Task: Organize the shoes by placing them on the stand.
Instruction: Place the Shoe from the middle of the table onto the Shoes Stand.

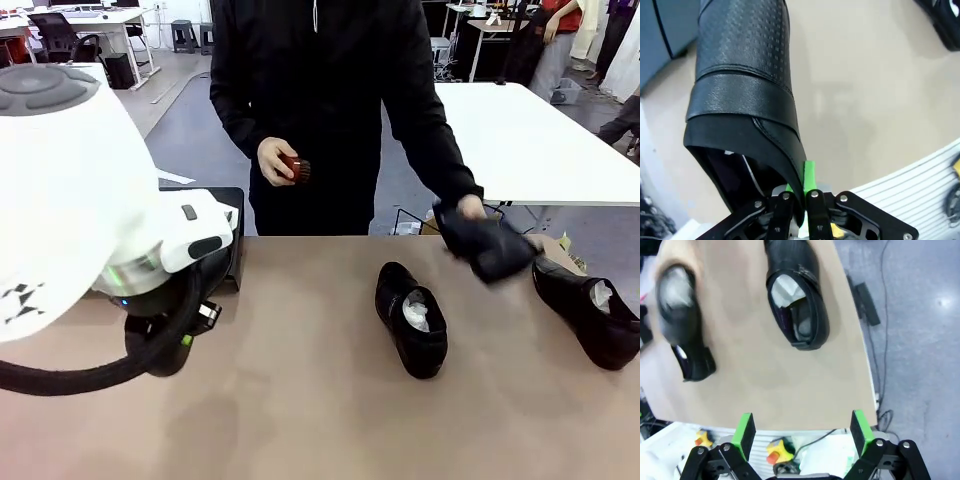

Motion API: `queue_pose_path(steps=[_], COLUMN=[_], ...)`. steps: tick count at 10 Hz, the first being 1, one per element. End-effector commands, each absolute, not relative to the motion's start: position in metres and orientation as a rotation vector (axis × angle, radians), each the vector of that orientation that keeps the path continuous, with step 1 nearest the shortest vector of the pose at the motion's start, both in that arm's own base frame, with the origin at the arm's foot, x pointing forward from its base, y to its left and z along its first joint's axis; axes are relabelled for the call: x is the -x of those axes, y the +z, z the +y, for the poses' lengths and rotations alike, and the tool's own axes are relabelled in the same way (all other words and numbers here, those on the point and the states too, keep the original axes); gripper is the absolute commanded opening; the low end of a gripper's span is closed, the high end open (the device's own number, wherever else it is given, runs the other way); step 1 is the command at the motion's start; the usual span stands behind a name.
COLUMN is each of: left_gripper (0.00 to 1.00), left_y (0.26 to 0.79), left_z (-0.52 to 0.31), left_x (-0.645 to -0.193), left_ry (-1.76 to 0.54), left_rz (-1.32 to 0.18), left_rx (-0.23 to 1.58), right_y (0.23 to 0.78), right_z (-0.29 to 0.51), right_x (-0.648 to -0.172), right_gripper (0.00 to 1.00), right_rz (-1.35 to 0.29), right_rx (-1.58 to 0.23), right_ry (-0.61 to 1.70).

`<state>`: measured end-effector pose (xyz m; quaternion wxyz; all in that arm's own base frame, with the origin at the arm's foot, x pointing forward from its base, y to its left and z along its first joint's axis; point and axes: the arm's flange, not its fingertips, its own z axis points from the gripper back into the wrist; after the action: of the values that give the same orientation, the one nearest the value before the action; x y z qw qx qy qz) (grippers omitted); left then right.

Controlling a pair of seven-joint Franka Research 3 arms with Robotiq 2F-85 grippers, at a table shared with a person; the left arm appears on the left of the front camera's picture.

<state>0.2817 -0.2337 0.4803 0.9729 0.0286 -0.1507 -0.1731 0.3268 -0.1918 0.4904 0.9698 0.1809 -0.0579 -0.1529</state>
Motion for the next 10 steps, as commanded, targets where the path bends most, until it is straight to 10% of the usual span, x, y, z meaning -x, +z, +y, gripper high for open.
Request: queue_pose_path(steps=[1, 10], left_gripper=[0.00, 0.00], left_y=[0.487, 0.499], left_z=[-0.229, -0.198], left_x=[-0.313, -0.408], left_ry=[-0.442, -0.289], left_rz=[-0.374, -0.406], left_rx=[-0.094, -0.045], right_y=[0.492, 0.492], right_z=[-0.185, -0.185], right_x=[-0.325, -0.325], right_gripper=[1.00, 1.00], right_rz=[-0.139, -0.139], right_rx=[-0.320, -0.320], right_ry=[-0.324, -0.324])
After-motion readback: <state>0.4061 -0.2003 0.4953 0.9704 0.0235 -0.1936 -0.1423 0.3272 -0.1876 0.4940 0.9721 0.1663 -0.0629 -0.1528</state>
